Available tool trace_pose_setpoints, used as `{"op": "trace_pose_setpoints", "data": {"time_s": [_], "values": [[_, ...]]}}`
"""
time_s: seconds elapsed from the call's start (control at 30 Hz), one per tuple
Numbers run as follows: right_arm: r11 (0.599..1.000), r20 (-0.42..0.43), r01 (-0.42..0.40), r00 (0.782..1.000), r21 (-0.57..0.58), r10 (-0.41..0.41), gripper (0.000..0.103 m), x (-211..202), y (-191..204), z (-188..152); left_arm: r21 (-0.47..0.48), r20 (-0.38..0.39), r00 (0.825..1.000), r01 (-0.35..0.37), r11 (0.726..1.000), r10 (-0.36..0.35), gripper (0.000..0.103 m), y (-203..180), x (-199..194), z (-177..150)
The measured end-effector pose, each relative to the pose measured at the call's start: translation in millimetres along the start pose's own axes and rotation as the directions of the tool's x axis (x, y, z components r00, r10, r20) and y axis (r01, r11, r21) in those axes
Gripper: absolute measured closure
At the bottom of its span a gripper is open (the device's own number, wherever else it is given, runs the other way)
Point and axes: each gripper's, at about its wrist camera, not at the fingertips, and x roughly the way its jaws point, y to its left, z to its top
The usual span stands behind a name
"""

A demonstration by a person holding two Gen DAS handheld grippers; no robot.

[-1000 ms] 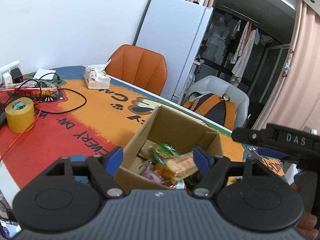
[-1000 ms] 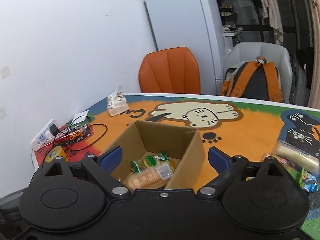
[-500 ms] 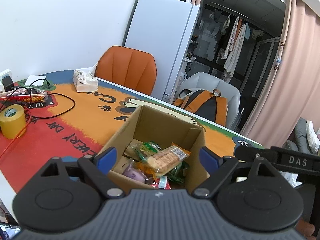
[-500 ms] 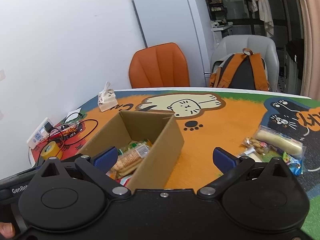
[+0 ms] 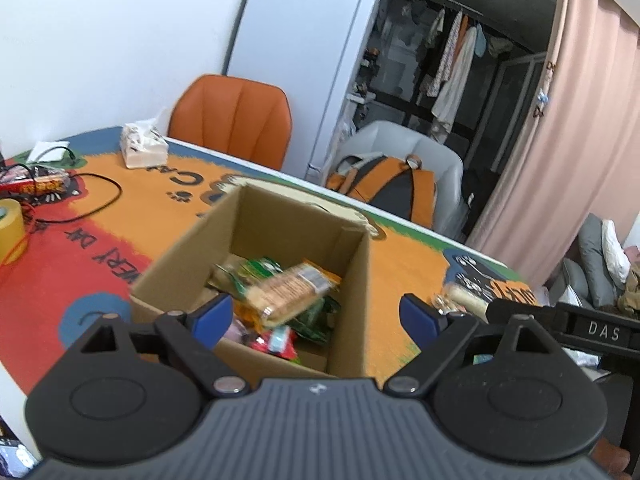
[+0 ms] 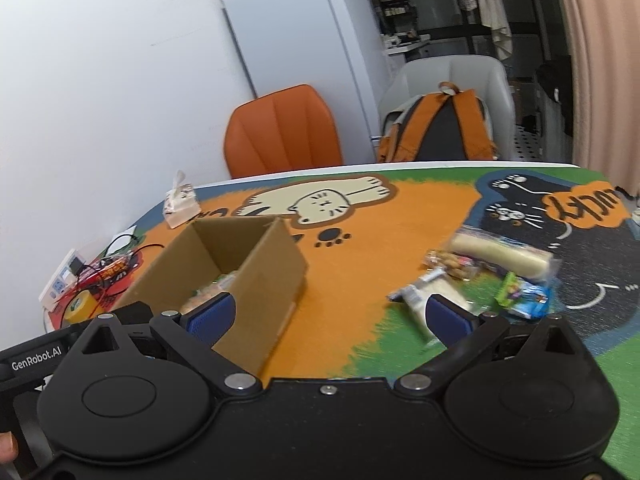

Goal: Organize snacks
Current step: 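Move both open tools from the box back to the snack pile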

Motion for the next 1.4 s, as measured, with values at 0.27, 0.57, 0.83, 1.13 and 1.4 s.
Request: {"op": "trace_pose_setpoints", "data": {"time_s": [0.27, 0.57, 0.83, 1.13, 1.4], "values": [[0.999, 0.014, 0.041, 0.999, 0.017, -0.041, 0.000, -15.2, -24.7, -1.0, 0.031, -0.056, 0.998, 0.042, 0.999, -0.040, 0.014, -25.2, 5.7, -7.2], [0.995, 0.017, 0.093, 0.995, 0.039, -0.094, 0.000, -26.0, -49.1, -4.1, 0.067, -0.094, 0.993, 0.080, 0.995, -0.073, 0.014, -53.0, 9.5, -11.0], [0.990, 0.007, 0.123, 0.992, 0.070, -0.124, 0.000, -28.7, -70.4, -10.2, 0.095, -0.124, 0.986, 0.122, 0.988, -0.110, 0.014, -76.3, 20.7, -23.6], [0.988, 0.012, 0.123, 0.992, 0.094, -0.124, 0.000, -29.0, -91.7, -19.6, 0.085, -0.123, 0.982, 0.155, 0.984, -0.145, 0.014, -88.9, 35.0, -34.4], [0.983, 0.003, 0.150, 0.989, 0.104, -0.151, 0.000, -21.5, -109.7, -30.0, 0.090, -0.113, 0.977, 0.189, 0.978, -0.179, 0.014, -99.0, 48.5, -45.4]]}}
